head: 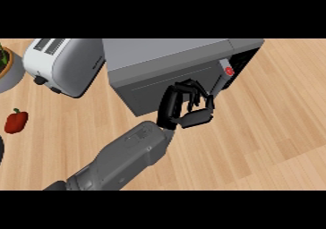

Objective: Pick up the milk, place it into the microwave and close the microwave

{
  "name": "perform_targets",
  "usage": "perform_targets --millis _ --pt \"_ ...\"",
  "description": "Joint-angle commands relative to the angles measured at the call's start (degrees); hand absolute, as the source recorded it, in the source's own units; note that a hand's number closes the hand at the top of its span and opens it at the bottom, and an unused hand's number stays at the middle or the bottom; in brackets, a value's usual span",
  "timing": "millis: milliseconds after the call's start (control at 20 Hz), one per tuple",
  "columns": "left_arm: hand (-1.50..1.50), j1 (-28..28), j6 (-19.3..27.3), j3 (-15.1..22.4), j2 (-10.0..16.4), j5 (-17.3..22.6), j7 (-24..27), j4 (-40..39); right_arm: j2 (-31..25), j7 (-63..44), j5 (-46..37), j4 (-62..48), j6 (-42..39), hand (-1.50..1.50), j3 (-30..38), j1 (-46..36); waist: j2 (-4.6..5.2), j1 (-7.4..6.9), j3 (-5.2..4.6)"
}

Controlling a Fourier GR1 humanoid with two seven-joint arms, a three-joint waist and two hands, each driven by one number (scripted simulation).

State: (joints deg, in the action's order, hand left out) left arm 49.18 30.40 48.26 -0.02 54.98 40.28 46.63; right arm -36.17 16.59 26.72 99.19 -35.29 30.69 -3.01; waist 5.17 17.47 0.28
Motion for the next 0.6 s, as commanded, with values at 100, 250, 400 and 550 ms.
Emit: perform_targets --millis 100,250,400,550 --pt "1.50 6.1 -0.9 -2.1 0.0 1.7 -1.1 -4.5 -1.0 0.0 2.4 -4.5 -1.1 -1.50 0.7 -1.7 0.83 -0.04 -0.05" --pt "1.50 6.1 -1.2 -1.7 0.0 2.4 -0.8 -5.0 -1.7 0.1 3.2 -5.7 -1.5 -1.50 1.2 -2.7 0.82 -0.18 -0.13" --pt "1.50 6.4 -0.7 -1.6 0.0 3.1 -0.3 -5.0 -2.3 -0.1 4.4 -7.4 -2.1 -1.50 1.4 -3.5 0.93 -0.07 -0.14" --pt "1.50 6.7 -1.1 -0.9 0.0 3.6 -0.1 -5.2 -3.3 0.1 4.9 -8.9 -2.9 -1.50 1.7 -4.4 0.97 -0.07 -0.09"
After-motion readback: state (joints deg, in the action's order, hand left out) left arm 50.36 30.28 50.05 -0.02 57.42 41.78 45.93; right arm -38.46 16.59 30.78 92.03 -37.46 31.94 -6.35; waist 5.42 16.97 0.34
